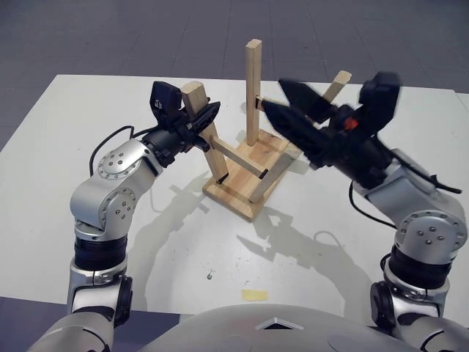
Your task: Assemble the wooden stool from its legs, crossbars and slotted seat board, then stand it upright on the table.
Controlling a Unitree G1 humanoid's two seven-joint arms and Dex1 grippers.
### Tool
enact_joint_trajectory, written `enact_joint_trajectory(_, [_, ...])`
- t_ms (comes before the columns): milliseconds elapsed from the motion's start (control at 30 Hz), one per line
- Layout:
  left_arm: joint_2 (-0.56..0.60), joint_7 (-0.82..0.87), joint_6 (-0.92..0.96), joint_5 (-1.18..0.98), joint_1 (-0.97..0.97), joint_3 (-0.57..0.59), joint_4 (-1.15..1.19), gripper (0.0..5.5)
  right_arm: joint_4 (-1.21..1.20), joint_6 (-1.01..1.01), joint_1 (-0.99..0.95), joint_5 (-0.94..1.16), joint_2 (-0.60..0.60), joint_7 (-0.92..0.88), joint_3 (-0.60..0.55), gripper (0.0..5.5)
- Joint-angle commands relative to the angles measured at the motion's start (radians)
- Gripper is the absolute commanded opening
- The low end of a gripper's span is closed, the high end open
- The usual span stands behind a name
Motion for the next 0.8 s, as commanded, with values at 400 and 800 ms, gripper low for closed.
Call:
enact_joint_trajectory(400, [0.010, -0.136, 0.007, 0.010, 0.048, -0.080, 0.001, 1.06, 0.375, -0.051, -0.055, -0.421, -0.161, 0.258, 0.227, 5.40])
enact_joint_trajectory(800, [0.006, -0.132, -0.007, 0.022, 0.047, -0.090, 0.007, 1.06, 0.531, -0.089, 0.046, -0.727, -0.073, 0.352, 0.451, 5.40])
